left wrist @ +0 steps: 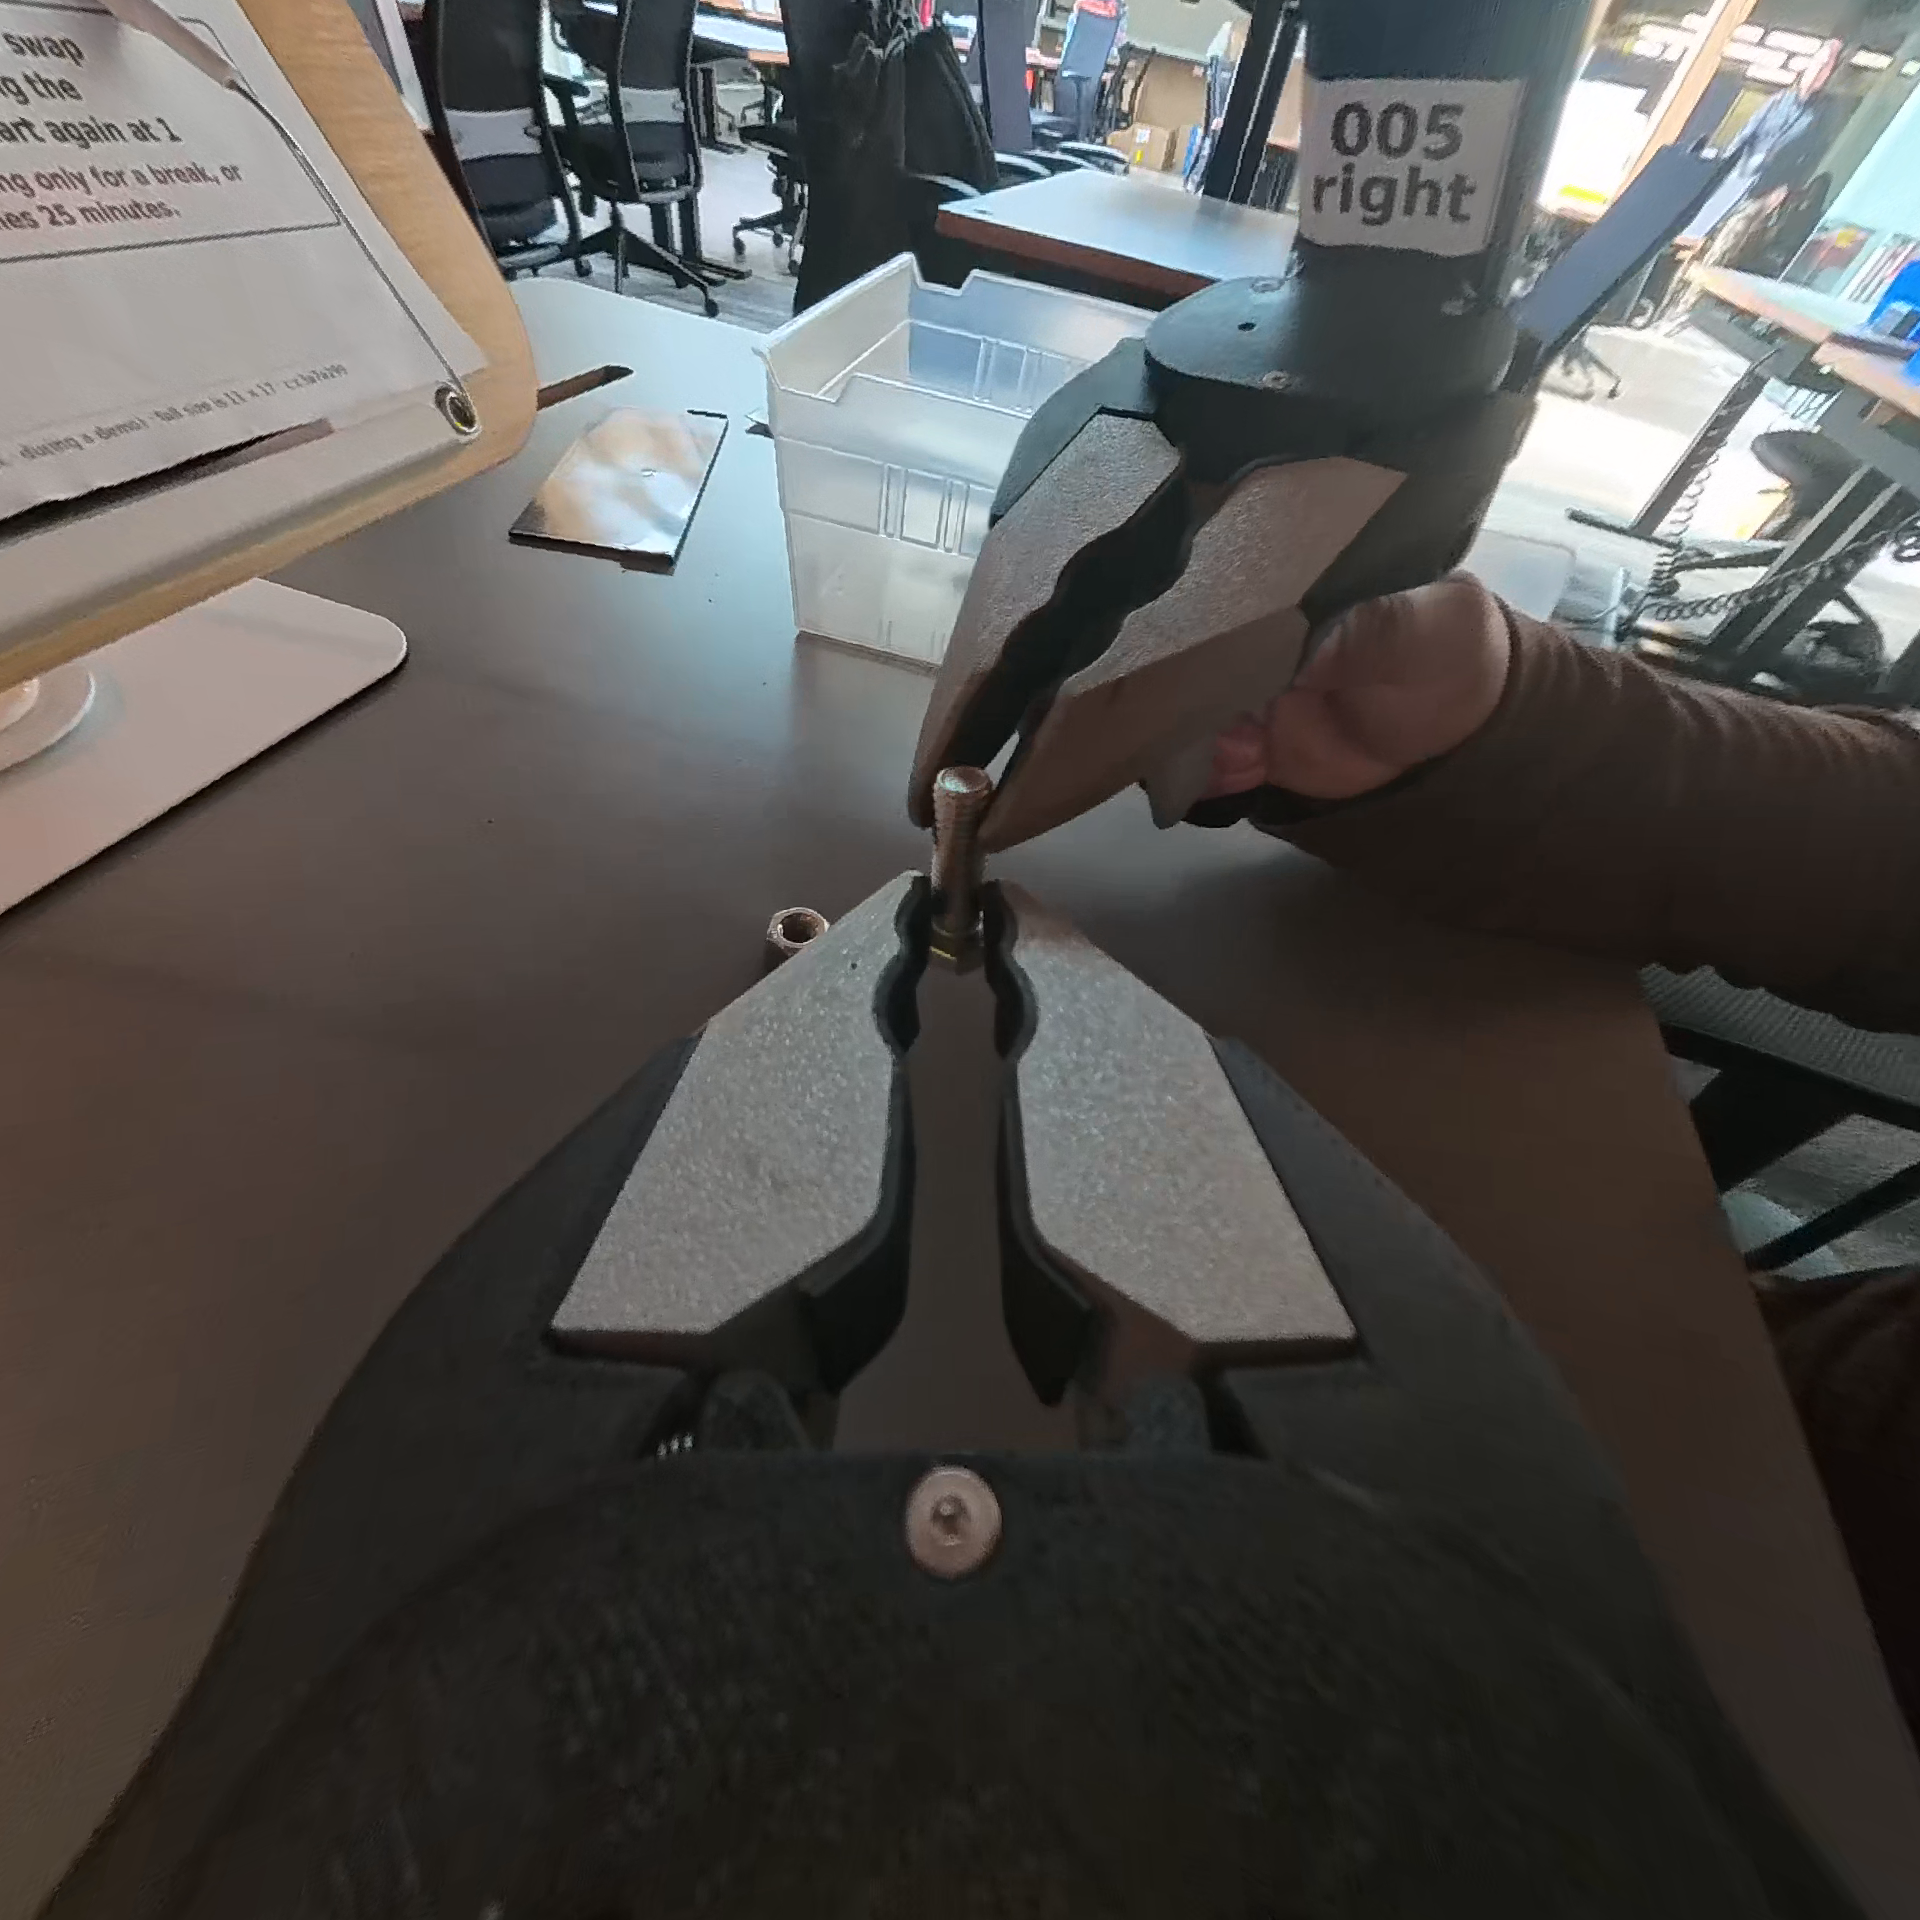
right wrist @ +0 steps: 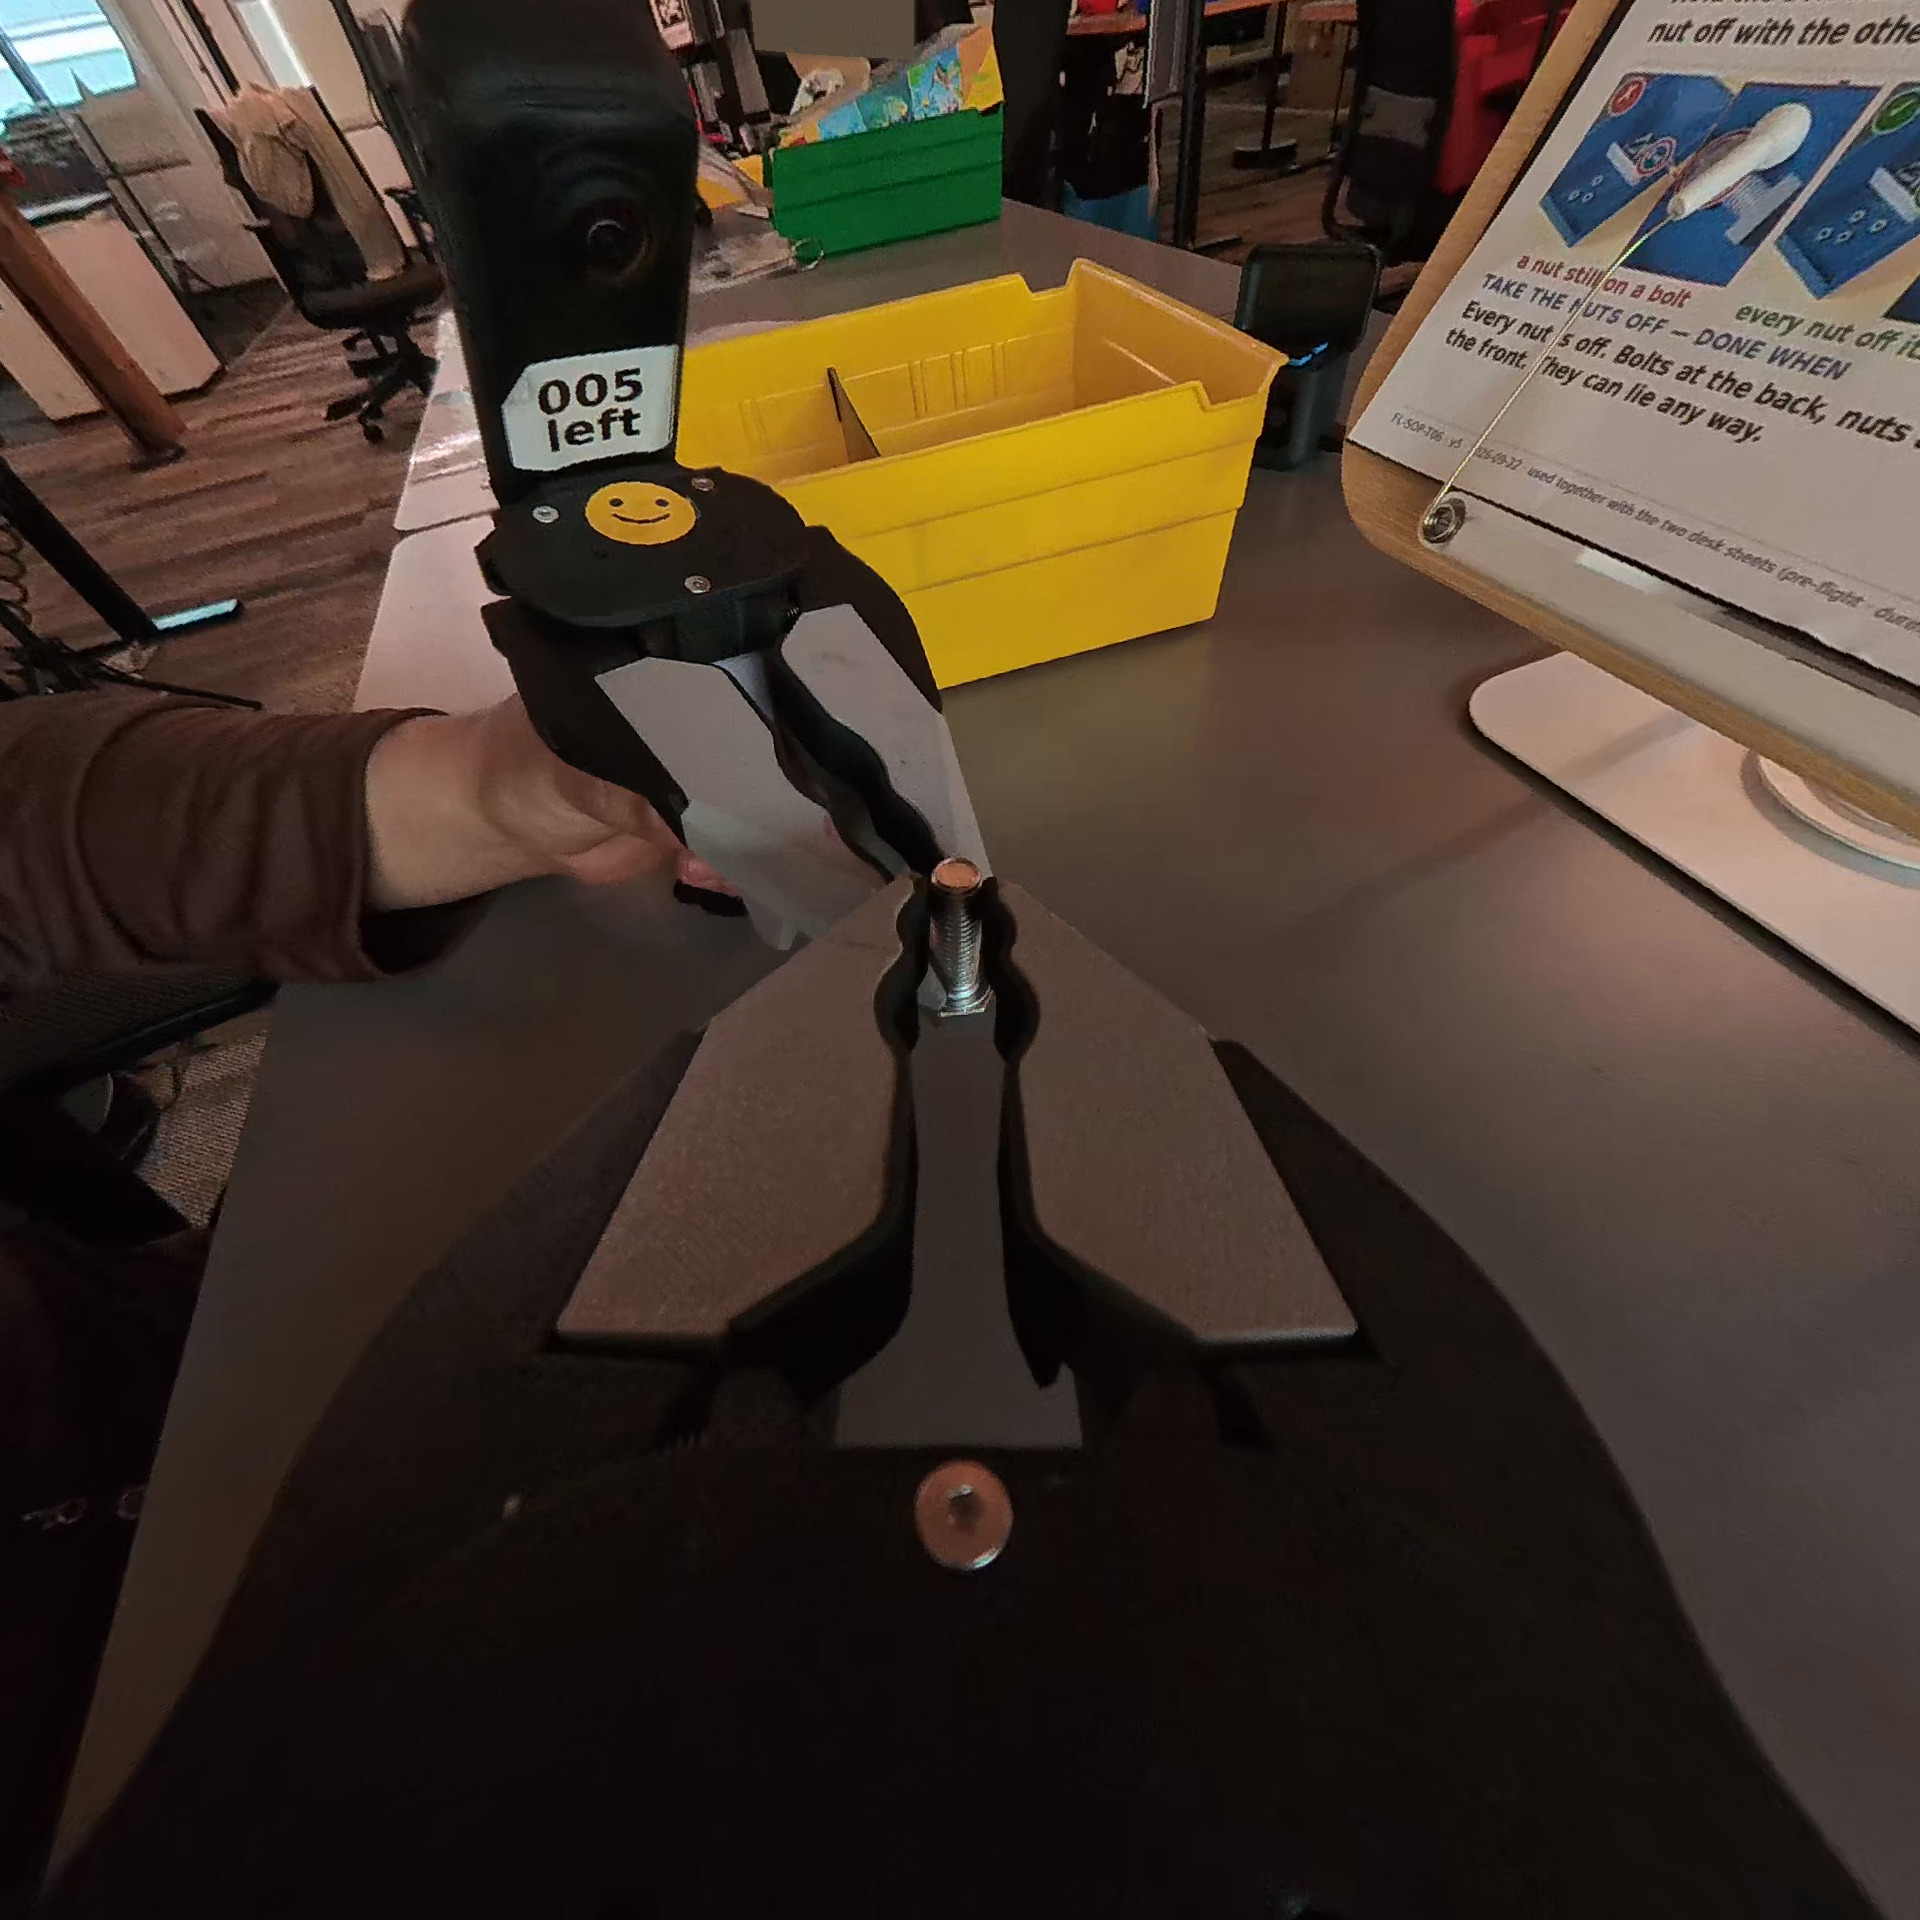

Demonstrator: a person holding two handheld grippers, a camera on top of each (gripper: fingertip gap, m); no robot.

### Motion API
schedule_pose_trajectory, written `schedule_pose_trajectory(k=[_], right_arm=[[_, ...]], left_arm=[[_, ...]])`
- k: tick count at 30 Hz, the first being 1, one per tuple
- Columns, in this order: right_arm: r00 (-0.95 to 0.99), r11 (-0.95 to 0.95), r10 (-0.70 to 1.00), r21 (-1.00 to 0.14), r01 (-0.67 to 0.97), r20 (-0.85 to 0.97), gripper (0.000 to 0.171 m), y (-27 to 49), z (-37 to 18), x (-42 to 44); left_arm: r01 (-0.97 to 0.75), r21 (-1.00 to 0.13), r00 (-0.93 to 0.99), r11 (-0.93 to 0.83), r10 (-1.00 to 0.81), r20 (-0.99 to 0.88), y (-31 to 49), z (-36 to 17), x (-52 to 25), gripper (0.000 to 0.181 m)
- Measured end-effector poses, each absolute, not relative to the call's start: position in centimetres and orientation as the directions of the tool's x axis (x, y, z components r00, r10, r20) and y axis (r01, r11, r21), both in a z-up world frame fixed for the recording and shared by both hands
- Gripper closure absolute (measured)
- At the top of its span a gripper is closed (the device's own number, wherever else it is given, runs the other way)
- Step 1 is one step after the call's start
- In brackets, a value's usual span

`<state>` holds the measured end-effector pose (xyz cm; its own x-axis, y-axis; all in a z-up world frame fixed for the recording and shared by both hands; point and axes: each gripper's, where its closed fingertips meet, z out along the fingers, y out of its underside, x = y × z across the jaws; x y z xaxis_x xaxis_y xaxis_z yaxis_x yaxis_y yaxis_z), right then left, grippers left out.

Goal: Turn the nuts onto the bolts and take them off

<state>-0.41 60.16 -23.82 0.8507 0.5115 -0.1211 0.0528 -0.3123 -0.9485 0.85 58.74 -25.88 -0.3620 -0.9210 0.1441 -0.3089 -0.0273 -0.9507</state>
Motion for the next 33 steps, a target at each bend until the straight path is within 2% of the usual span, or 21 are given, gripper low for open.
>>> schedule_pose_trajectory(k=[4,8,10,13,19,27,33], right_arm=[[0.847,-0.29,0.52,-0.955,0.053,-0.111,0.157,60.0,-23.4,-0.5],[0.872,-0.259,0.466,-0.965,-0.028,-0.15,0.156,60.0,-22.4,1.7],[0.905,-0.344,0.384,-0.938,-0.044,-0.183,0.155,60.5,-24.2,3.6],[0.942,-0.522,0.3,-0.853,0.028,-0.152,0.144,60.8,-28.7,5.3],[0.973,-0.631,0.23,-0.765,0.127,-0.029,0.147,61.0,-32.4,6.0],[0.991,-0.669,0.137,-0.737,0.098,0.007,0.153,61.3,-33.4,6.8],[0.991,-0.674,0.132,-0.734,0.088,-0.003,0.156,61.4,-33.5,6.8]], left_arm=[[-0.3,-0.954,-0.34,-0.003,-0.934,0.109,59.3,-25.9,0.9,0.174],[-0.294,-0.955,-0.322,-0.019,-0.939,0.118,60.0,-25.9,0.8,0.174],[-0.298,-0.954,-0.315,-0.02,-0.942,0.119,60.3,-26.0,0.8,0.173],[-0.3,-0.953,-0.312,-0.027,-0.942,0.125,60.5,-26.1,0.9,0.174],[-0.287,-0.958,-0.304,-0.015,-0.947,0.106,60.5,-25.7,0.8,0.174],[-0.305,-0.952,-0.293,0.022,-0.953,0.072,60.4,-26.2,1.1,0.173],[-0.306,-0.951,-0.295,0.036,-0.954,0.059,60.2,-26.3,1.2,0.173]])
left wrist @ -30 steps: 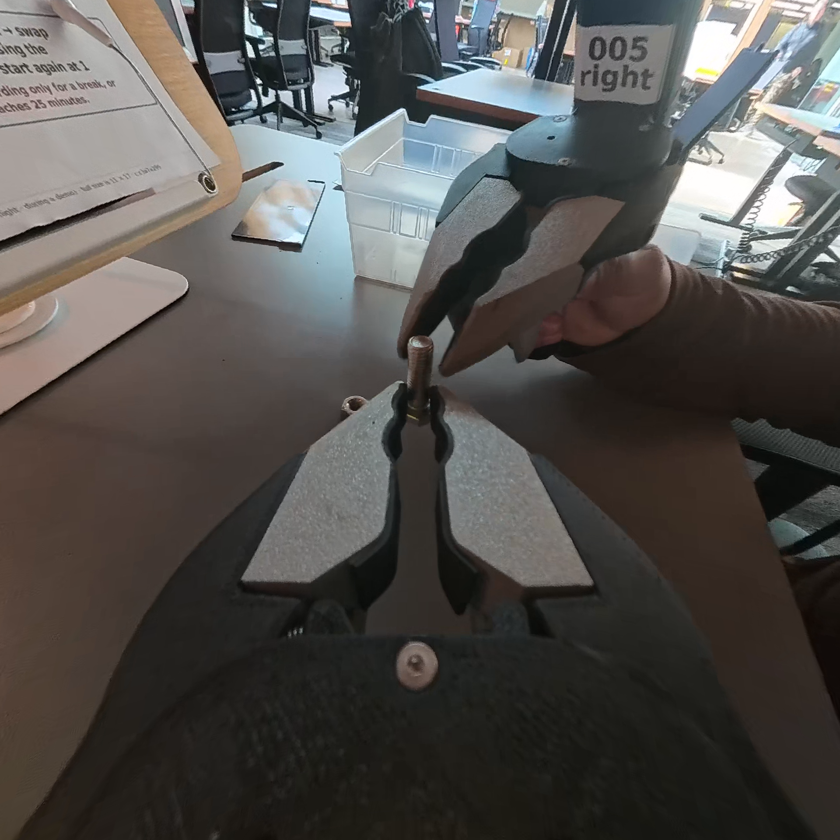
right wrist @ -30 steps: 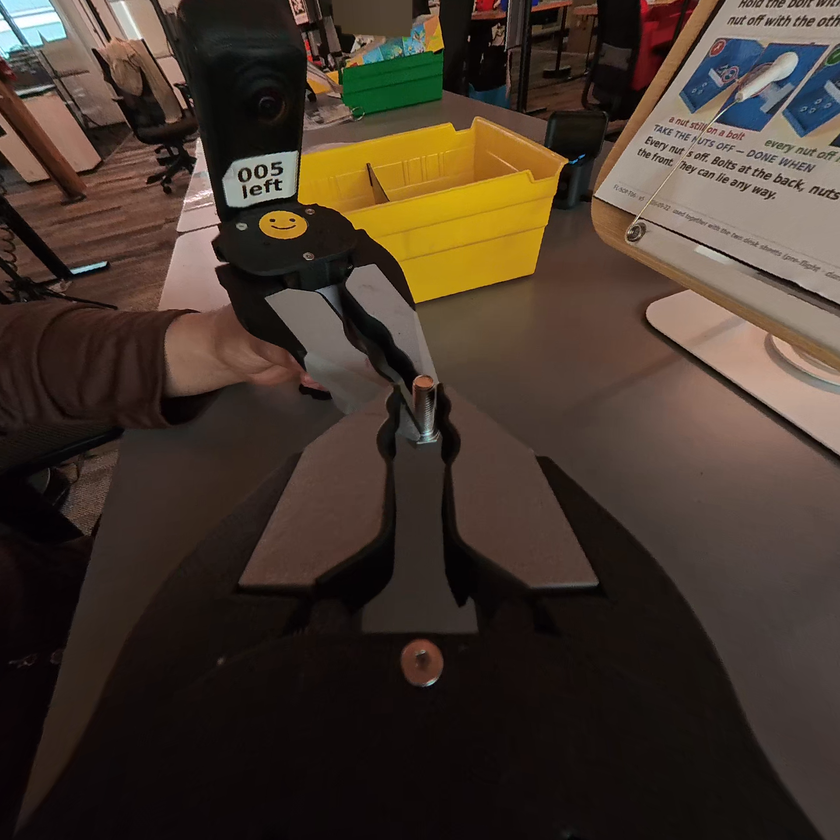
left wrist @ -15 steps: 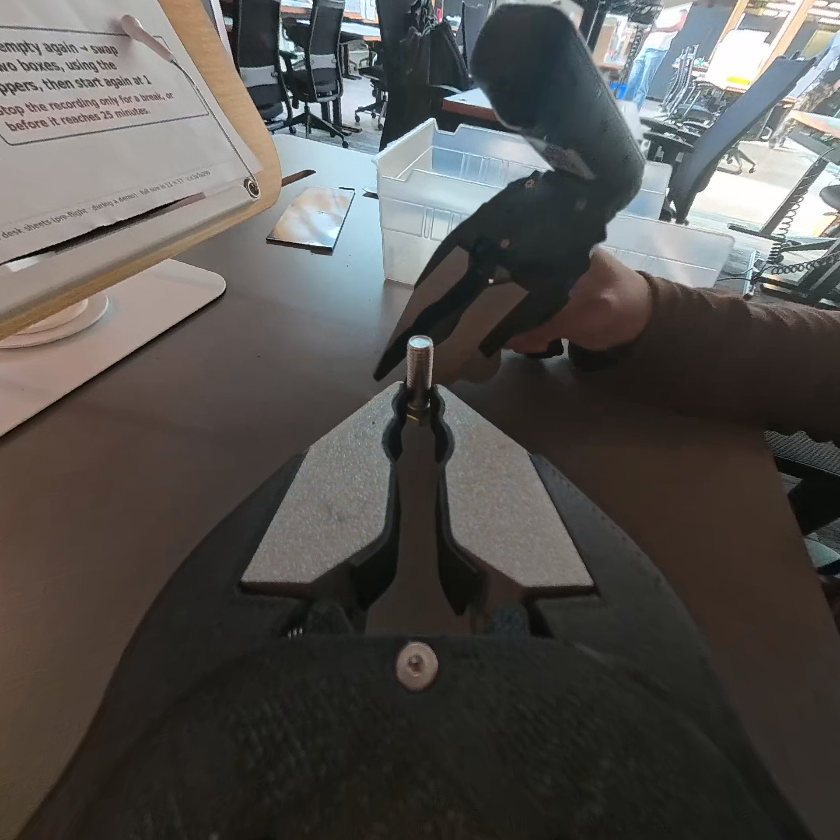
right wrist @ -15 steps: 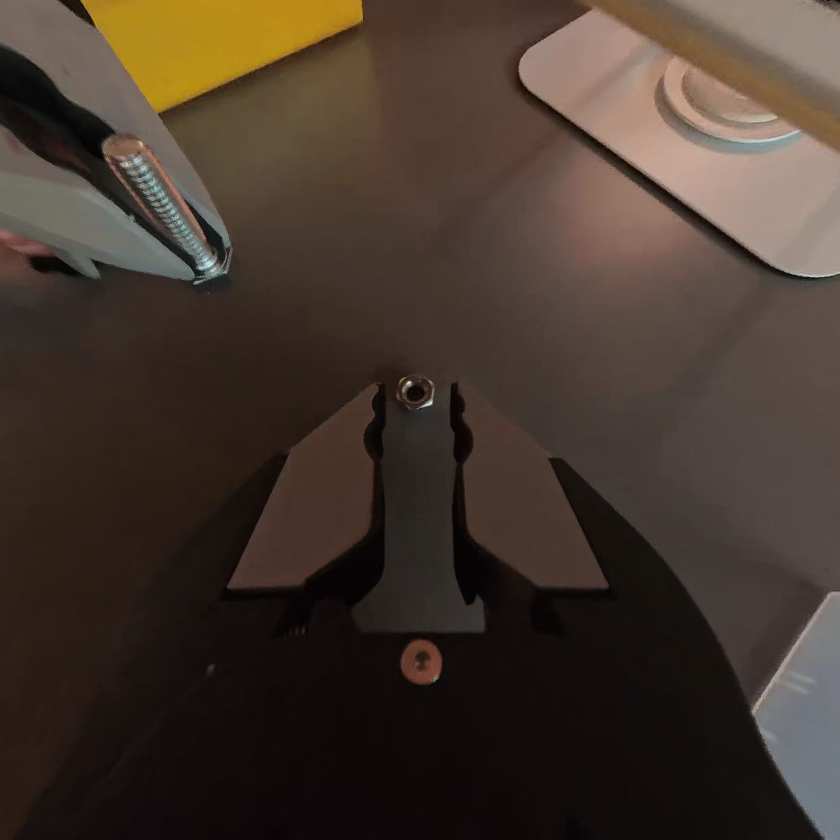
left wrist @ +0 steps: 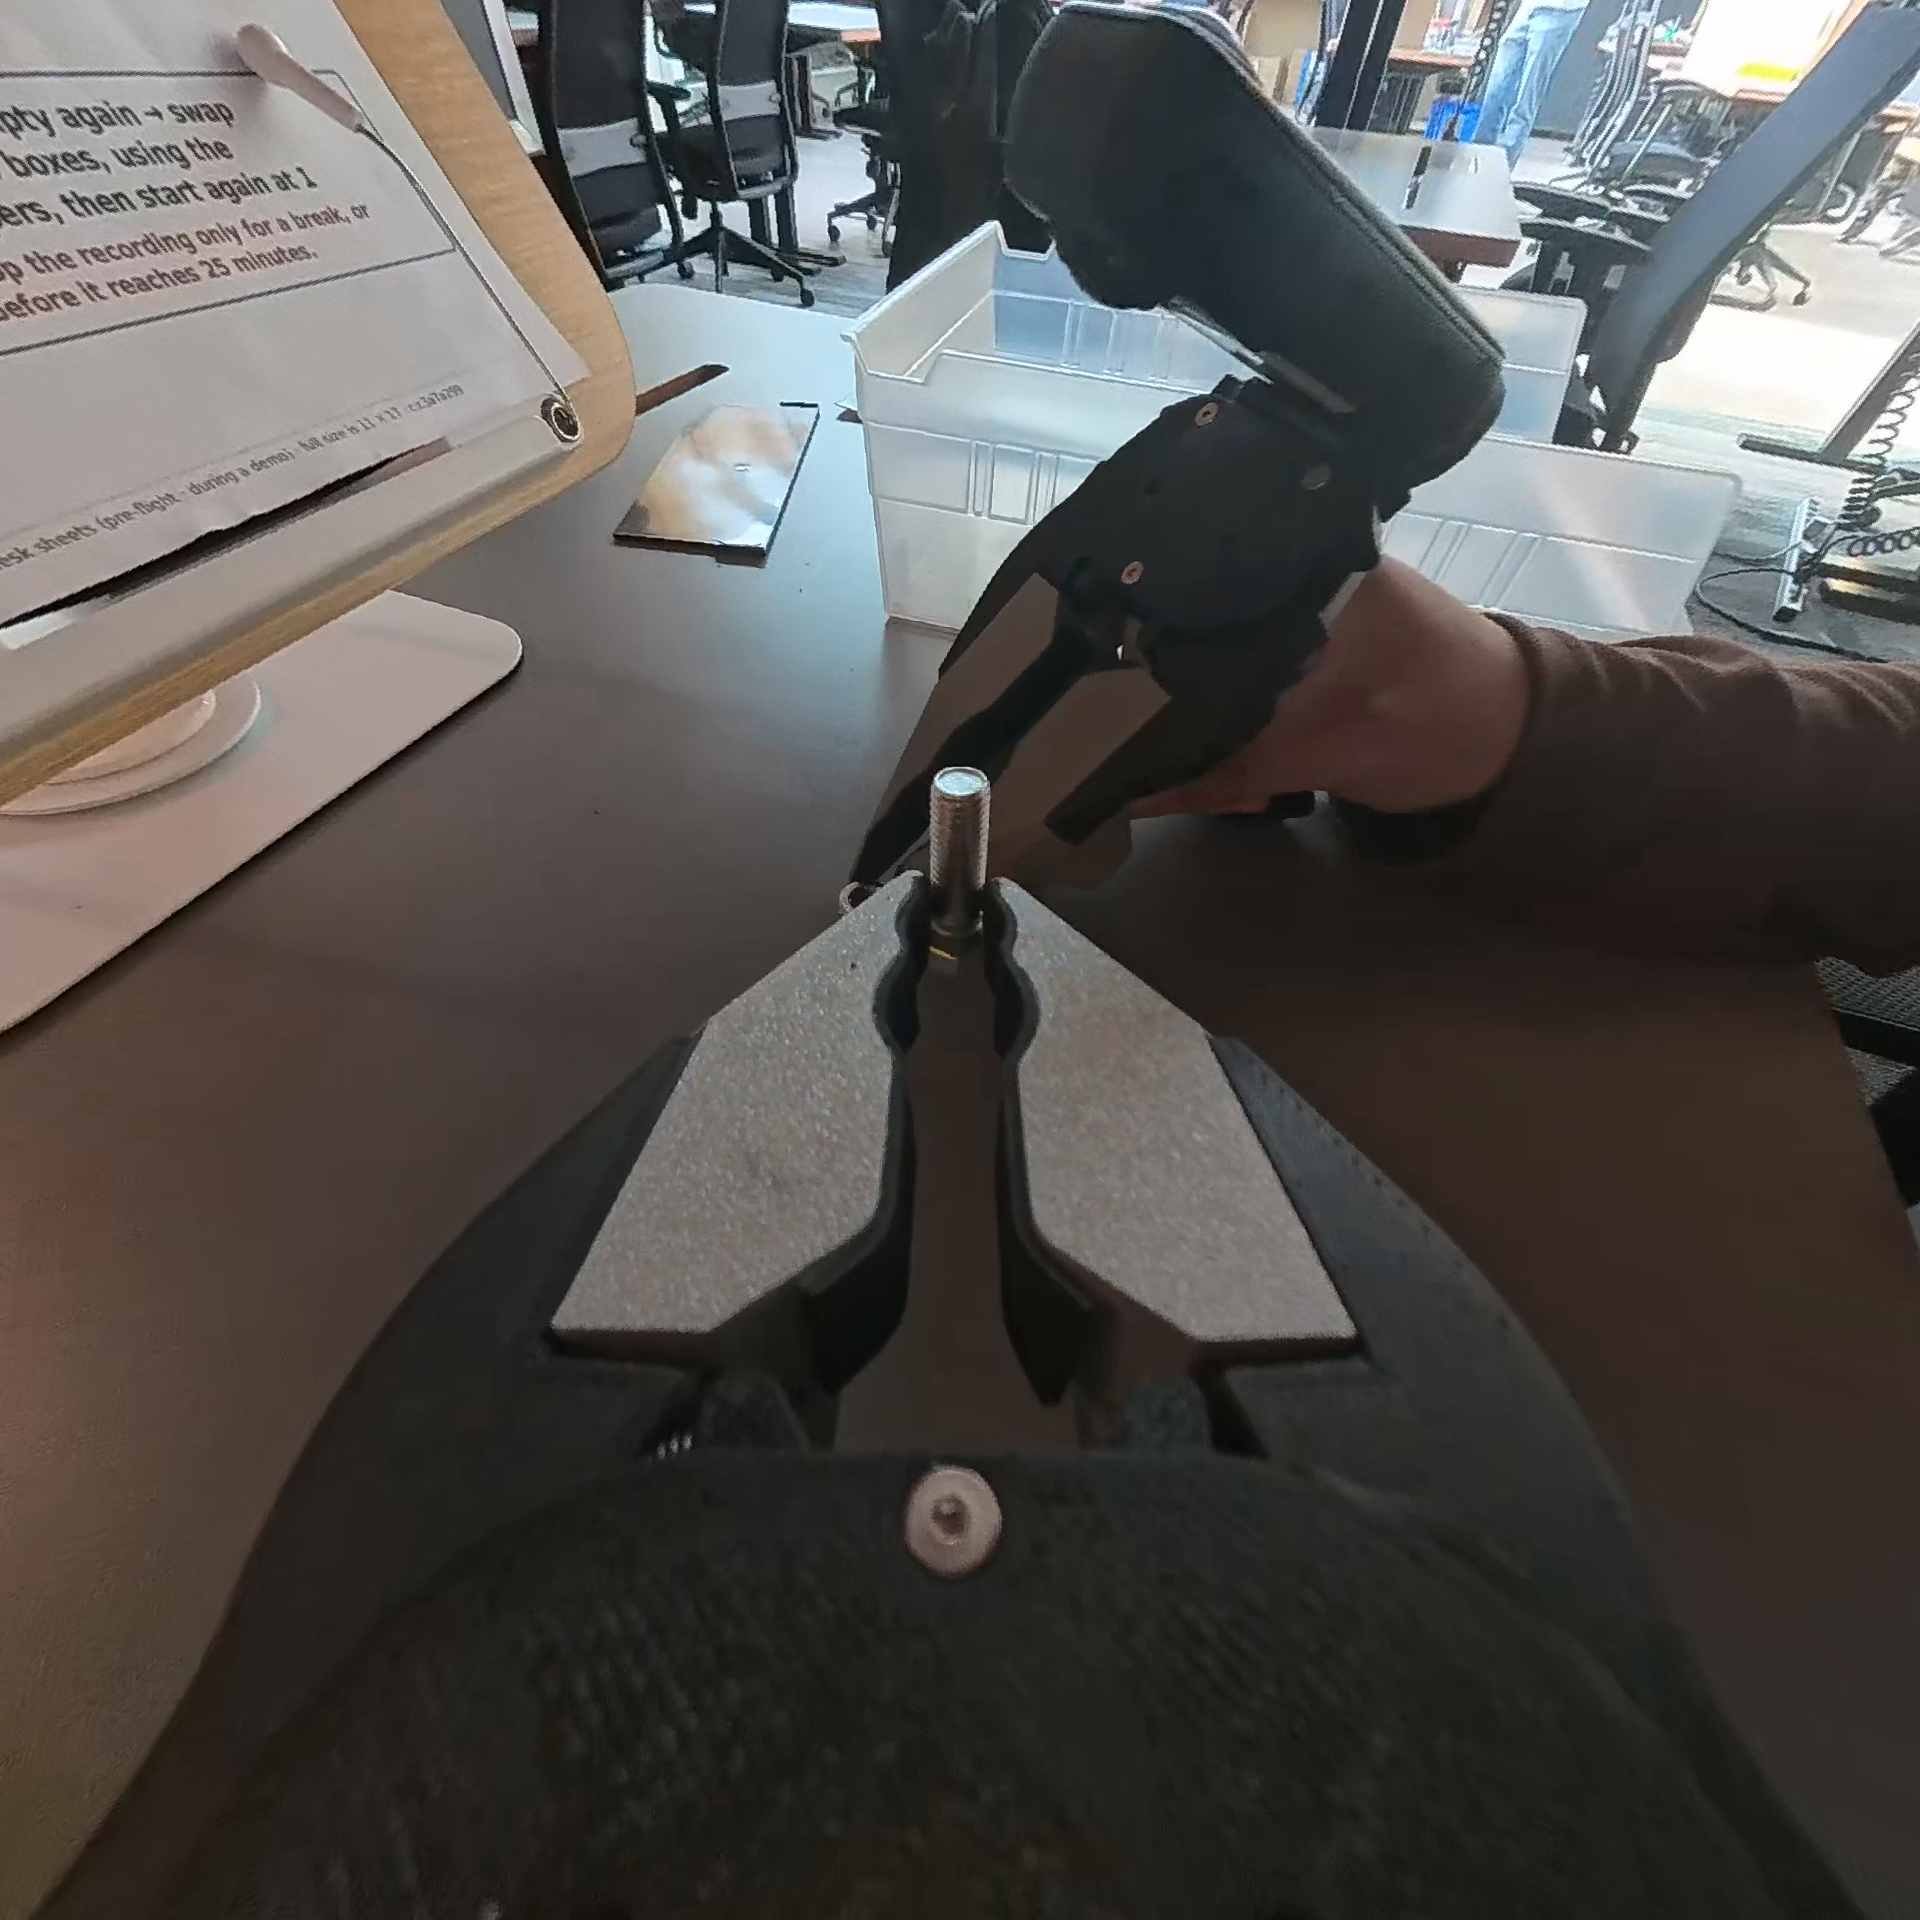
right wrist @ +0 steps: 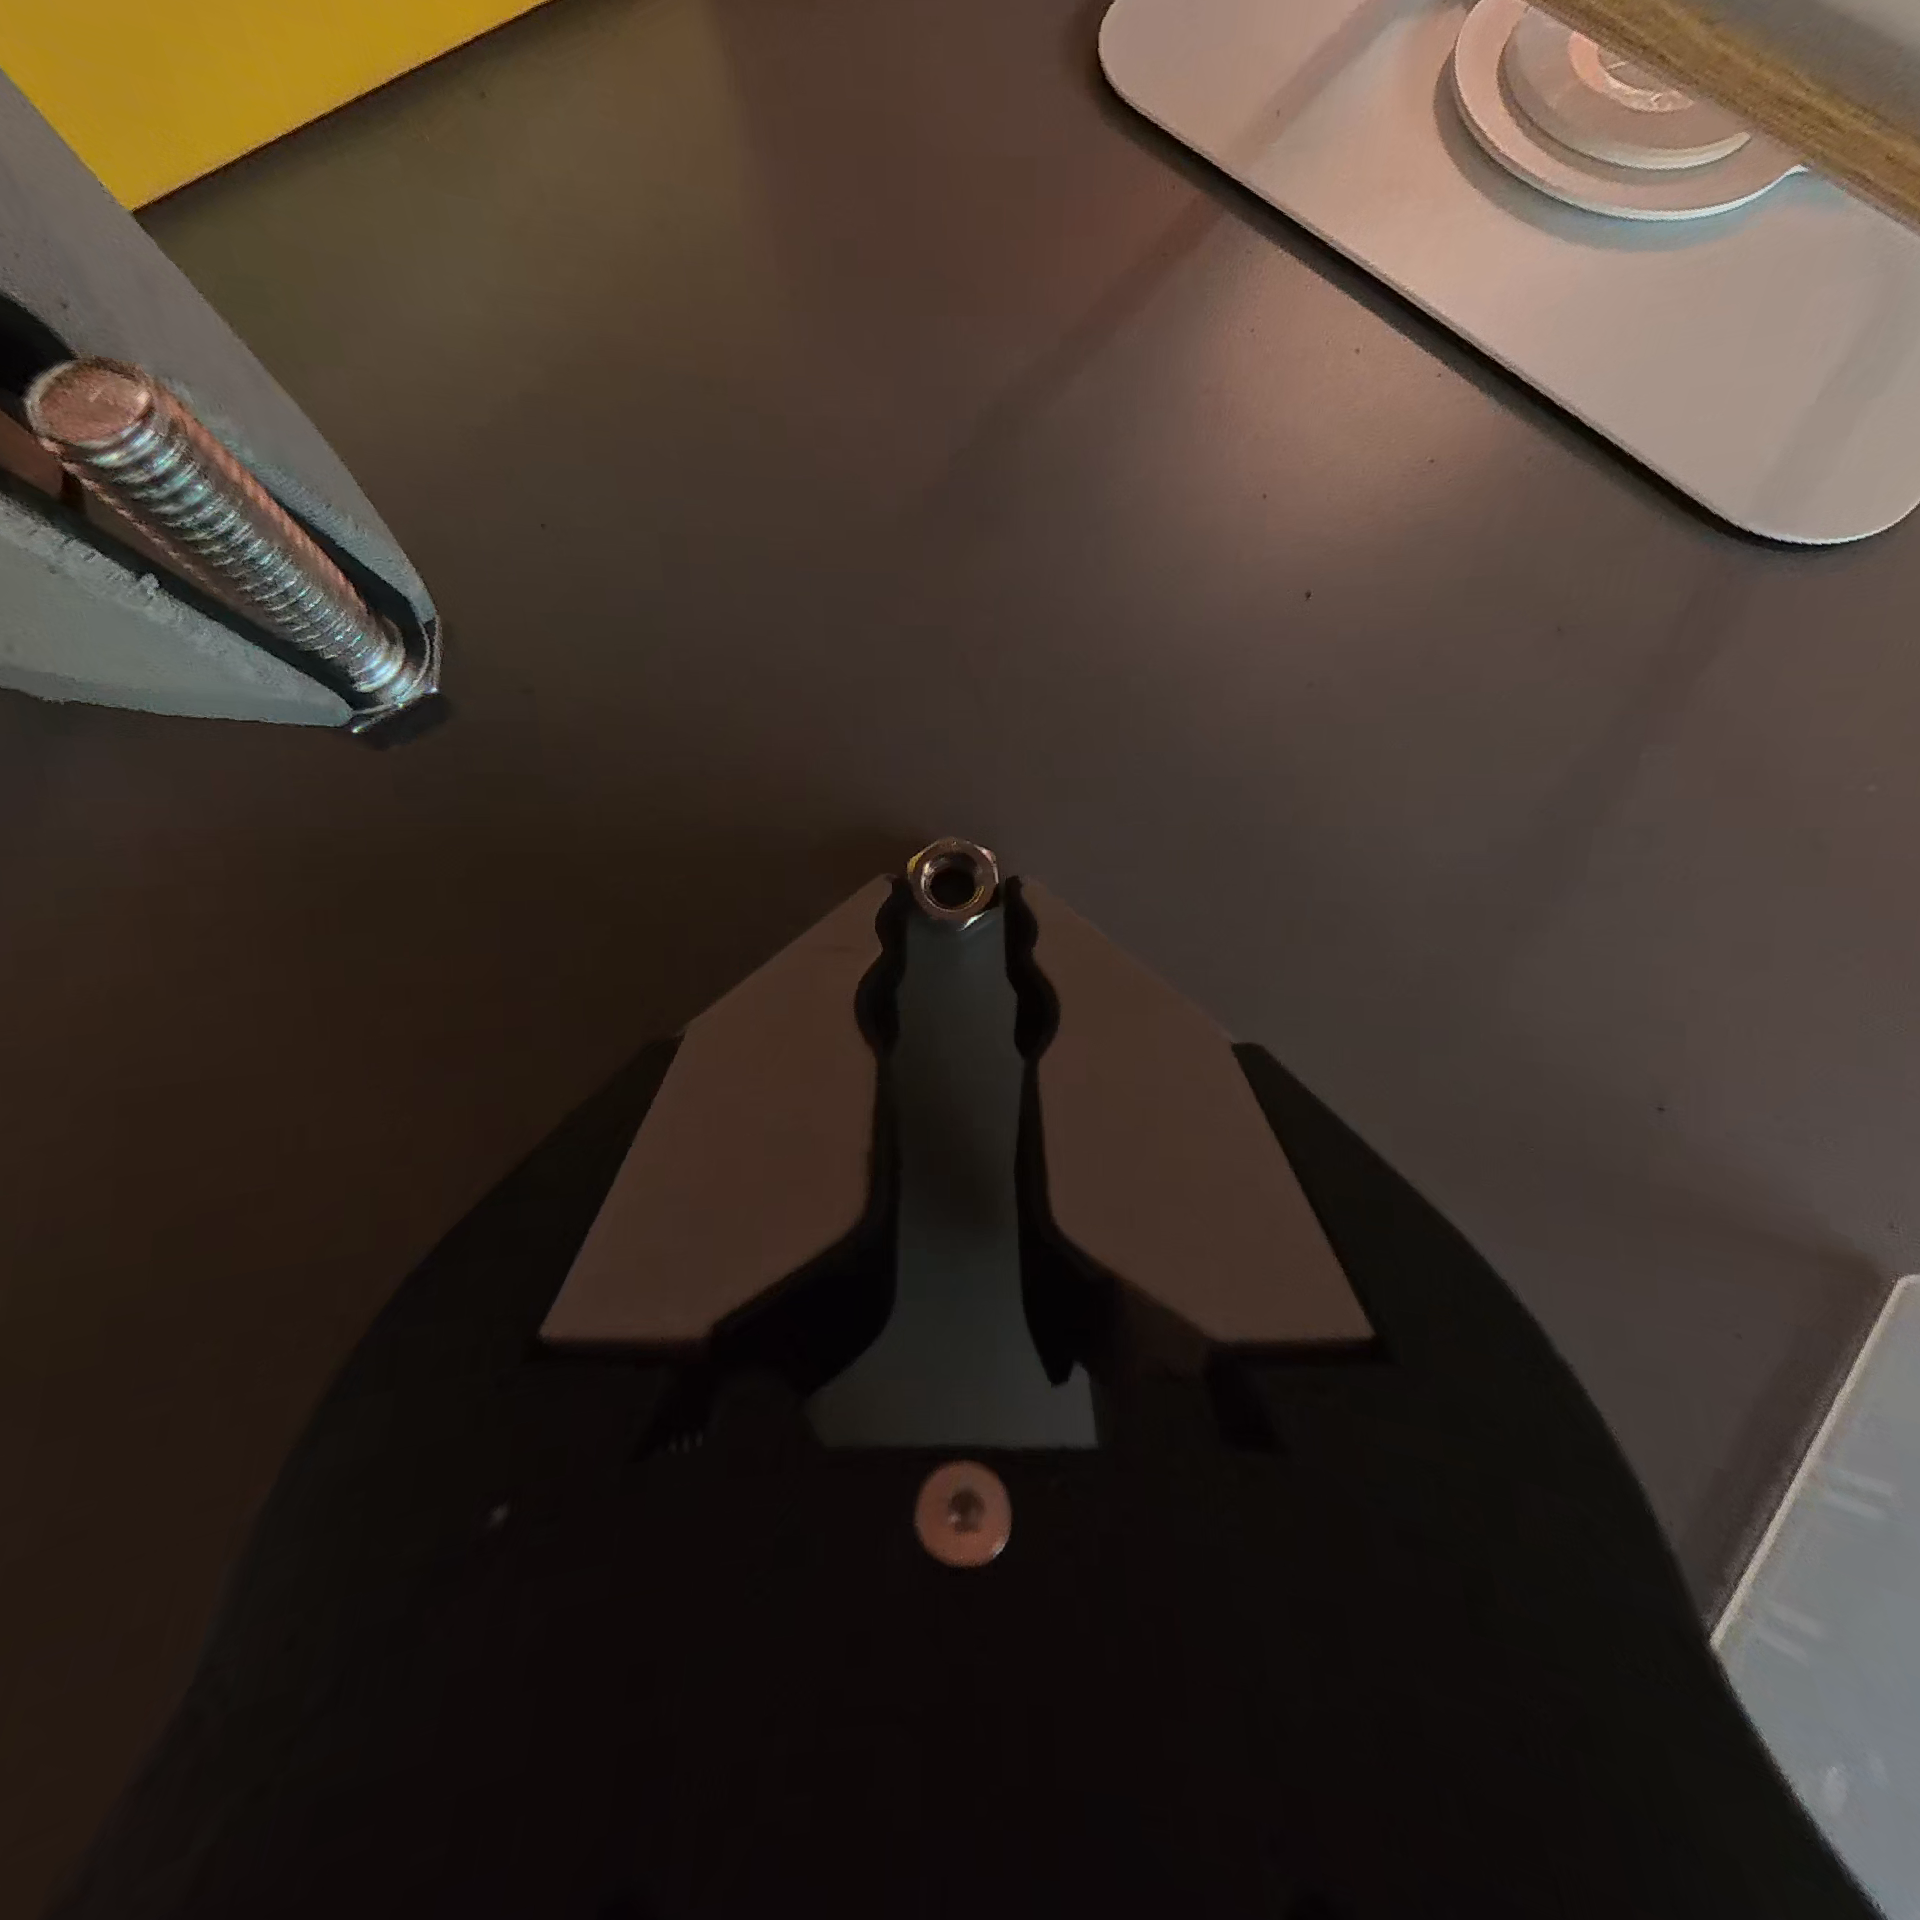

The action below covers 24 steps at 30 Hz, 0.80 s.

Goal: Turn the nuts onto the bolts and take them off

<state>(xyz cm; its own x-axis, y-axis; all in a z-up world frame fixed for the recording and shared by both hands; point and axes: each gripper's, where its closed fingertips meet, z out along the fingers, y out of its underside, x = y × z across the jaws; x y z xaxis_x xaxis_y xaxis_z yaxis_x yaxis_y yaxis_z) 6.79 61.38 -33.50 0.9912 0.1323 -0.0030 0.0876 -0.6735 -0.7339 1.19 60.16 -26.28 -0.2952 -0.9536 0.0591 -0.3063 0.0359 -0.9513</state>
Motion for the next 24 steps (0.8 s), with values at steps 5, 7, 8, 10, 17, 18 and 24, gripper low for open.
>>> schedule_pose_trajectory(k=[5,7,8,10,17,18,24], right_arm=[[0.991,-0.673,0.13,-0.736,0.075,-0.017,0.154,61.57,-33.48,6.75],[0.992,-0.674,0.122,-0.735,0.07,-0.018,0.156,61.68,-33.5,6.82],[0.993,-0.675,0.119,-0.735,0.068,-0.018,0.157,61.7,-33.5,6.88],[0.993,-0.675,0.118,-0.735,0.068,-0.017,0.157,61.73,-33.5,6.88],[0.993,-0.675,0.119,-0.734,0.071,-0.014,0.157,61.74,-33.5,6.86],[0.993,-0.675,0.12,-0.734,0.071,-0.014,0.157,61.74,-33.5,6.85],[0.993,-0.675,0.111,-0.735,0.058,-0.023,0.157,61.75,-33.5,6.85]], left_arm=[[-0.303,-0.952,-0.287,0.035,-0.956,0.057,60.33,-26.2,1.16,0.174],[-0.302,-0.953,-0.287,0.037,-0.956,0.054,60.35,-26.18,1.15,0.173],[-0.302,-0.953,-0.286,0.038,-0.957,0.053,60.36,-26.18,1.15,0.173],[-0.301,-0.953,-0.288,0.039,-0.956,0.052,60.33,-26.16,1.14,0.173],[-0.31,-0.95,-0.295,0.042,-0.954,0.054,60.22,-26.4,1.18,0.173],[-0.311,-0.95,-0.295,0.043,-0.954,0.054,60.21,-26.41,1.19,0.173],[-0.306,-0.951,-0.295,0.042,-0.954,0.053,60.14,-26.25,1.15,0.174]])
